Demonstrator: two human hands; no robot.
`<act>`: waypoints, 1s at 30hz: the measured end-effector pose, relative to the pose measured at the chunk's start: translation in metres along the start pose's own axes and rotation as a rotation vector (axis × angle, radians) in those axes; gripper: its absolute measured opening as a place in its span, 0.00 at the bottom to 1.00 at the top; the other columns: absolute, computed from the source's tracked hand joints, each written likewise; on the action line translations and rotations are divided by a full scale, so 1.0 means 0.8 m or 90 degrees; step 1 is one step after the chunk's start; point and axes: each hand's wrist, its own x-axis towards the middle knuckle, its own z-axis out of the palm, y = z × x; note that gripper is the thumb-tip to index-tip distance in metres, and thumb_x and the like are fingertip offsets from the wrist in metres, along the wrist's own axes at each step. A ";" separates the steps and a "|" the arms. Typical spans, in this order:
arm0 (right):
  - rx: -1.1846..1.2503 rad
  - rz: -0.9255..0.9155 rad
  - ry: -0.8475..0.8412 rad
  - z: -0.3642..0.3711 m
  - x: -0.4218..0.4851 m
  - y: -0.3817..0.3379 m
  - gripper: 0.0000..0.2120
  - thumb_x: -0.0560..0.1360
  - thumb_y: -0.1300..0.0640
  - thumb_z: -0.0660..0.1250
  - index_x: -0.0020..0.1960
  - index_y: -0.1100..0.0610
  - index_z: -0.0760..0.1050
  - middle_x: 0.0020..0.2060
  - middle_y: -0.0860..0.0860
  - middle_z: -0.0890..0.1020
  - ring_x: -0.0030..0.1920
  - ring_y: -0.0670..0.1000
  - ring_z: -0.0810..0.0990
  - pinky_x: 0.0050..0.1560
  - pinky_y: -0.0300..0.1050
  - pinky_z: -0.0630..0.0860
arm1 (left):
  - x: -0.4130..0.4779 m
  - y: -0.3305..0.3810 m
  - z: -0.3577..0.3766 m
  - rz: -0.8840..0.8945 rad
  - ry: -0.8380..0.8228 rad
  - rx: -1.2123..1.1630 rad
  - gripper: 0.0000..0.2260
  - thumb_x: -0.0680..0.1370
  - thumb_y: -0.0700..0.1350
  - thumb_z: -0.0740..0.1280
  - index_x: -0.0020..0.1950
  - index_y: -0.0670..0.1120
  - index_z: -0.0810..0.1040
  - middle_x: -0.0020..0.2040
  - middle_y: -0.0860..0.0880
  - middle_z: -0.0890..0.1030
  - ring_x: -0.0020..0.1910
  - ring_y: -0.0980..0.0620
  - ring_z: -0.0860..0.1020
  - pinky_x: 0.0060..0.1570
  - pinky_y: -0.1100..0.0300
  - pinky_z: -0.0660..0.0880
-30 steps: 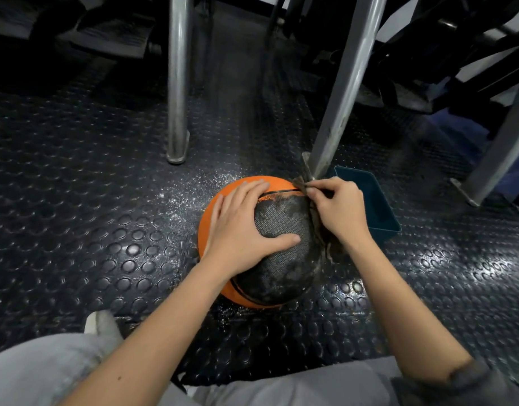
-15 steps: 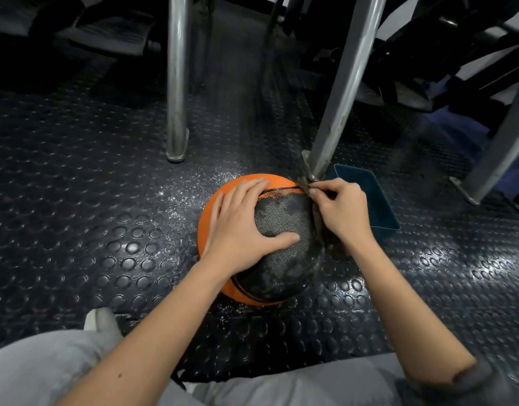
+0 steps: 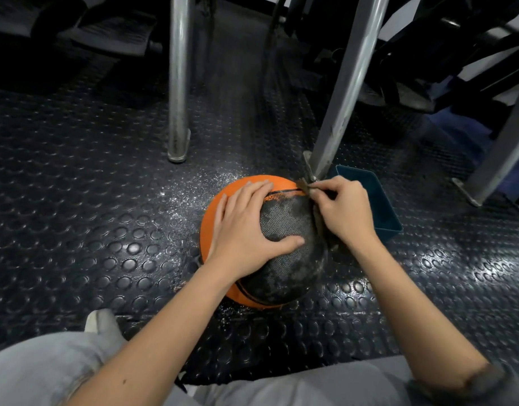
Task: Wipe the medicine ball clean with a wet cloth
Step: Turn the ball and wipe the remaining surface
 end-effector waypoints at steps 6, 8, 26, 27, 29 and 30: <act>-0.041 -0.237 0.055 0.002 -0.056 -0.038 0.07 0.73 0.55 0.67 0.47 0.51 0.83 0.42 0.45 0.82 0.41 0.51 0.68 0.41 0.48 0.68 | 0.001 -0.001 -0.001 -0.001 0.006 -0.010 0.44 0.59 0.70 0.56 0.73 0.52 0.63 0.72 0.58 0.63 0.73 0.58 0.56 0.73 0.53 0.46; -0.067 -0.240 0.044 0.000 -0.042 -0.029 0.06 0.74 0.55 0.68 0.47 0.51 0.83 0.42 0.44 0.82 0.42 0.52 0.69 0.42 0.49 0.69 | -0.001 0.001 -0.001 -0.002 0.002 -0.011 0.44 0.60 0.71 0.59 0.73 0.53 0.62 0.72 0.58 0.62 0.73 0.58 0.56 0.72 0.56 0.43; 0.004 -0.061 -0.021 0.002 0.009 0.003 0.08 0.75 0.56 0.68 0.51 0.49 0.83 0.47 0.47 0.83 0.52 0.58 0.75 0.56 0.59 0.70 | -0.004 0.006 -0.002 0.012 -0.006 -0.011 0.43 0.64 0.69 0.70 0.74 0.52 0.61 0.73 0.58 0.61 0.73 0.58 0.54 0.72 0.57 0.41; 0.032 -0.045 -0.022 0.003 0.011 0.004 0.08 0.75 0.57 0.68 0.51 0.49 0.83 0.46 0.47 0.83 0.52 0.59 0.76 0.56 0.60 0.71 | -0.005 0.006 -0.003 0.009 -0.005 -0.005 0.43 0.65 0.67 0.71 0.74 0.52 0.60 0.73 0.58 0.61 0.73 0.59 0.54 0.72 0.57 0.41; 0.045 -0.061 -0.013 0.006 -0.001 -0.009 0.08 0.74 0.57 0.68 0.50 0.48 0.83 0.46 0.45 0.82 0.51 0.57 0.75 0.56 0.60 0.70 | -0.005 0.004 -0.002 -0.001 0.009 -0.001 0.44 0.63 0.69 0.70 0.74 0.52 0.61 0.73 0.58 0.62 0.72 0.59 0.55 0.73 0.55 0.44; 0.038 -0.088 -0.001 0.007 -0.012 -0.018 0.07 0.74 0.57 0.68 0.49 0.48 0.83 0.46 0.44 0.82 0.50 0.55 0.74 0.54 0.58 0.70 | -0.004 0.003 -0.002 -0.005 0.016 -0.004 0.45 0.62 0.70 0.68 0.73 0.52 0.62 0.72 0.58 0.62 0.71 0.59 0.56 0.73 0.54 0.46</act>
